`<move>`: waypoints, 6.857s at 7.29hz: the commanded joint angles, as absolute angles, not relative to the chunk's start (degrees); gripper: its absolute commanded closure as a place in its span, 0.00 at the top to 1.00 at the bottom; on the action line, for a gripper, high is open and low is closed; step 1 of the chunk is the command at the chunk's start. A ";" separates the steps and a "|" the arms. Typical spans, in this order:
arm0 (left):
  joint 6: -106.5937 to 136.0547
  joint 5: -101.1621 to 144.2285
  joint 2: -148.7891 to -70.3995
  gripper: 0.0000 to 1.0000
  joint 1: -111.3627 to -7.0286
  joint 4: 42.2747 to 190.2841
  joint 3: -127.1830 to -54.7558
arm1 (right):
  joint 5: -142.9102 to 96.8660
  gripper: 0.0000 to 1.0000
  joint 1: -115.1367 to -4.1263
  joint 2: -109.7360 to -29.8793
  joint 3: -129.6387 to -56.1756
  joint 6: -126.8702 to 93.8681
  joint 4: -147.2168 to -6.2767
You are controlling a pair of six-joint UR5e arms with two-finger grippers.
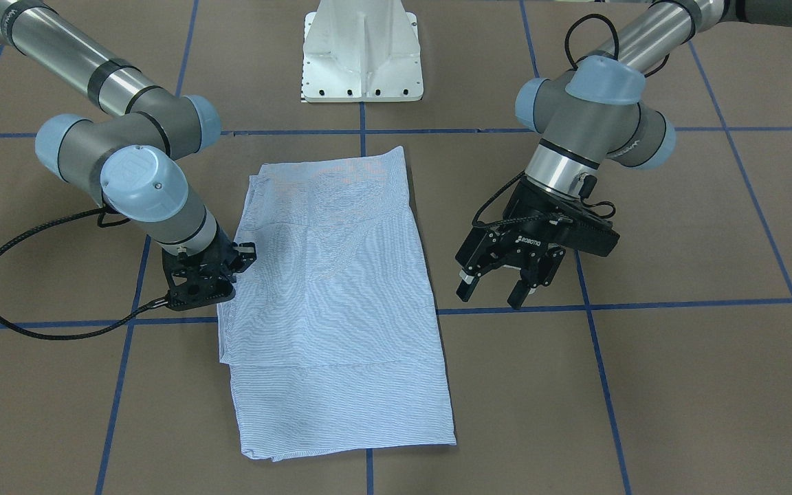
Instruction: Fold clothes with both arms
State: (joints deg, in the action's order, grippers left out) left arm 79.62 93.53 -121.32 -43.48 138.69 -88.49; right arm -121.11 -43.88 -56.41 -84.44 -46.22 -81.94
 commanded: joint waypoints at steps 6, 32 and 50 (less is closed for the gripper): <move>90.59 102.39 -114.55 1.00 -34.93 125.51 -105.00 | -124.89 1.00 -45.79 -63.71 -97.70 -52.97 -79.54; 99.93 90.53 -115.31 0.00 -14.24 117.42 -102.65 | -124.63 1.00 -45.62 -70.22 -110.92 -64.24 -79.63; 100.20 90.70 -115.66 0.00 -15.12 117.51 -102.57 | -104.15 1.00 -24.17 -66.27 -104.24 -90.97 -88.42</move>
